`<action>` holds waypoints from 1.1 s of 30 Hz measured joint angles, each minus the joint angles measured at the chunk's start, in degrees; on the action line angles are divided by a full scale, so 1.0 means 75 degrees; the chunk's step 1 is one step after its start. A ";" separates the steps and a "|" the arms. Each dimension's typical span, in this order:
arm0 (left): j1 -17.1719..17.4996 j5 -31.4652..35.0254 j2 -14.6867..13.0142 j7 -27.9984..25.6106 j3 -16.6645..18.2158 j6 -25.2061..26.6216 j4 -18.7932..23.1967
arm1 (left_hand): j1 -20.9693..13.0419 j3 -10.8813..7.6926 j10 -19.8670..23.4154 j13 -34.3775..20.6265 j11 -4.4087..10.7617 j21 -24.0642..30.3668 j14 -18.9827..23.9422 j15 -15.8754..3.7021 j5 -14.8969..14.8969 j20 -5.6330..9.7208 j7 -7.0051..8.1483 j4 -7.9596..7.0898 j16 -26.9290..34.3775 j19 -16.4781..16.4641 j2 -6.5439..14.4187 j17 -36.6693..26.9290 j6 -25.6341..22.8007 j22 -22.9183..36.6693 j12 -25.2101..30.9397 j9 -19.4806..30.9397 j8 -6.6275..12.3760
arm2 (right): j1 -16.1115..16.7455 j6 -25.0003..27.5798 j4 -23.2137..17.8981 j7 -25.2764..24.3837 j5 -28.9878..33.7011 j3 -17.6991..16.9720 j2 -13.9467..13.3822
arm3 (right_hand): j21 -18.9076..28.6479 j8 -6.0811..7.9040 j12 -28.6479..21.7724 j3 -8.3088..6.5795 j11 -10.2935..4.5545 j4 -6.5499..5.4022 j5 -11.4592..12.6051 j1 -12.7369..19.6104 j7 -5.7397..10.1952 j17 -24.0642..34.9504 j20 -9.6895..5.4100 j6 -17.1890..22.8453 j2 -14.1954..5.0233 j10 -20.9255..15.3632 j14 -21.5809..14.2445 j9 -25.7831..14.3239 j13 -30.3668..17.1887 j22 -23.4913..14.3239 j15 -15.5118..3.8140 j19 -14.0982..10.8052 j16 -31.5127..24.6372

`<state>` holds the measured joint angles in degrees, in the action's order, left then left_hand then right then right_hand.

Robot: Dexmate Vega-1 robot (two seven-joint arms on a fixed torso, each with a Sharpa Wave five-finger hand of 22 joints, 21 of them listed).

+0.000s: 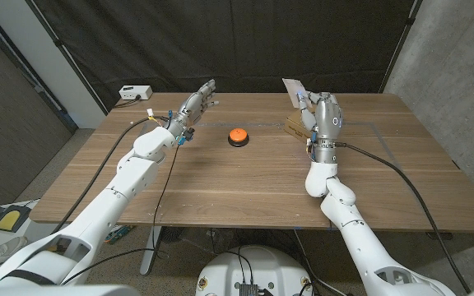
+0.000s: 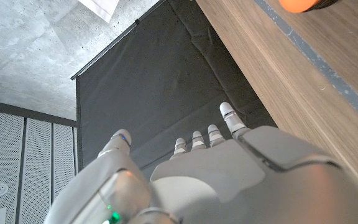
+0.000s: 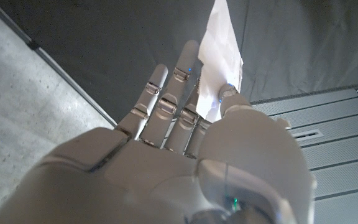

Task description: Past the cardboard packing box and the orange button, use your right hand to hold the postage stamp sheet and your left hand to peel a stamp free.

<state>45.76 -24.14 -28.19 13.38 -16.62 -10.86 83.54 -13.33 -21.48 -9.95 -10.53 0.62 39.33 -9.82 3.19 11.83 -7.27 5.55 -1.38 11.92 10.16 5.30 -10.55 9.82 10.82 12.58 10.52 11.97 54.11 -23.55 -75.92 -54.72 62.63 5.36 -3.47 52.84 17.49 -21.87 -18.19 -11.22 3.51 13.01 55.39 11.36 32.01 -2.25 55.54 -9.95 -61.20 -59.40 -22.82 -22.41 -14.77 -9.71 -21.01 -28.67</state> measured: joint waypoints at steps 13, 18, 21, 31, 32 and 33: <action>-0.0076 0.0046 -0.0007 0.0070 -0.0082 -0.0007 0.0002 | 0.0000 0.0001 0.0000 0.0000 0.0000 0.0000 0.0057 0.0026 -0.0040 -0.0035 -0.0001 -0.0001 0.0000 -0.0036 0.0000 0.0000 0.0000 -0.0001 0.0000 0.0000 0.0000 | -0.0022 -0.0688 -0.0747 0.3049 -0.3230 0.0552 -0.1258 | 0.0226 0.0002 0.0000 -0.0004 0.0002 0.0003 -0.0001 -0.0008 -0.0002 0.0296 -0.0022 0.0002 -0.0005 0.0001 0.0001 -0.0052 -0.0223 -0.0039 0.0000 0.0211 -0.0079; -0.0122 0.0160 -0.0052 0.0114 -0.0136 -0.0065 0.0026 | -0.0471 -0.0110 0.0259 -0.0039 -0.0054 -0.0079 0.0142 0.0055 -0.0101 -0.0052 0.0313 0.0318 0.0000 -0.0020 -0.0033 0.0022 -0.0667 -0.0001 0.0058 0.0000 0.0180 | -0.0241 -0.0717 -0.0582 0.4332 -0.4531 0.0767 -0.1628 | 0.0283 0.0003 0.0000 -0.0078 -0.0008 -0.0007 -0.0003 0.0008 -0.0045 0.0388 0.0000 0.0045 0.0010 -0.0044 0.0001 -0.0029 -0.0281 -0.0074 0.0000 0.0244 -0.0107; -0.0157 0.0226 -0.0085 0.0146 -0.0175 -0.0118 0.0031 | -0.0740 -0.0195 0.0536 -0.0039 -0.0076 -0.0080 0.0208 0.0064 -0.0111 -0.0096 0.0394 0.0504 0.0000 -0.0016 -0.0027 0.0022 -0.1170 -0.0001 0.0126 0.0031 0.0301 | -0.0318 -0.0685 -0.0483 0.4992 -0.5200 0.0814 -0.1708 | 0.0369 0.0004 0.0000 -0.0079 0.0026 -0.0006 -0.0004 0.0048 -0.0045 0.0442 -0.0002 0.0045 0.0048 -0.0083 0.0001 -0.0029 -0.0323 -0.0097 0.0000 0.0246 -0.0136; -0.0244 0.0375 -0.0176 0.0245 -0.0283 -0.0191 0.0060 | -0.1230 -0.0363 0.1137 -0.0039 -0.0043 -0.0136 0.0452 0.0039 -0.0167 -0.0187 0.0144 0.0843 0.0000 -0.0050 0.0045 0.0000 -0.2339 -0.0001 0.0217 0.0040 0.0476 | -0.0633 -0.0393 0.0023 0.7766 -0.7996 0.0772 -0.1785 | 0.0564 0.0004 0.0000 -0.0095 -0.0008 0.0084 -0.0008 0.0174 -0.0111 0.0647 -0.0013 0.0102 0.0173 -0.0120 0.0001 -0.0124 -0.0466 -0.0145 0.0001 0.0312 -0.0284; -0.0261 0.0375 -0.0201 0.0245 -0.0304 -0.0191 0.0076 | -0.1268 -0.0393 0.1137 -0.0039 -0.0043 -0.0136 0.0512 0.0038 -0.0167 -0.0203 0.0112 0.0873 0.0000 -0.0035 0.0061 0.0000 -0.2371 -0.0001 0.0217 0.0040 0.0476 | -0.0636 -0.0393 0.0023 0.8172 -0.8398 0.0772 -0.1765 | 0.0607 0.0004 0.0000 -0.0108 -0.0008 0.0136 -0.0008 0.0200 -0.0135 0.0668 -0.0013 0.0126 0.0198 -0.0120 0.0001 -0.0116 -0.0469 -0.0145 0.0001 0.0312 -0.0284; -0.0272 0.0450 -0.0219 0.0252 -0.0319 -0.0209 0.0090 | -0.1332 -0.0423 0.1137 -0.0039 -0.0043 -0.0136 0.0535 0.0038 -0.0167 -0.0214 0.0078 0.0903 0.0000 -0.0023 0.0060 0.0000 -0.2405 -0.0001 0.0216 0.0040 0.0476 | -0.0636 -0.0393 0.0043 0.8448 -0.8676 0.0713 -0.1752 | 0.0641 0.0005 0.0000 -0.0117 -0.0008 0.0187 -0.0008 0.0206 -0.0147 0.0690 -0.0013 0.0138 0.0204 -0.0120 0.0001 -0.0095 -0.0485 -0.0160 0.0001 0.0312 -0.0284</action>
<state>43.73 -20.77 -29.83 15.27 -19.01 -12.42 84.22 -23.32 -24.66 -1.42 -10.81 0.30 38.31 -5.81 3.48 10.58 -8.88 6.13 5.40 11.92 9.98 5.75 -10.55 -8.22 10.82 14.21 10.81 15.53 49.34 -26.50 -75.59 8.64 -2.44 10.71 -16.61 57.65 17.52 -21.87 -19.06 -11.28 4.91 12.95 56.94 10.26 37.18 -2.35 56.58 -8.42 -62.10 -59.39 -23.54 -26.05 -15.97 -9.70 -18.67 -30.80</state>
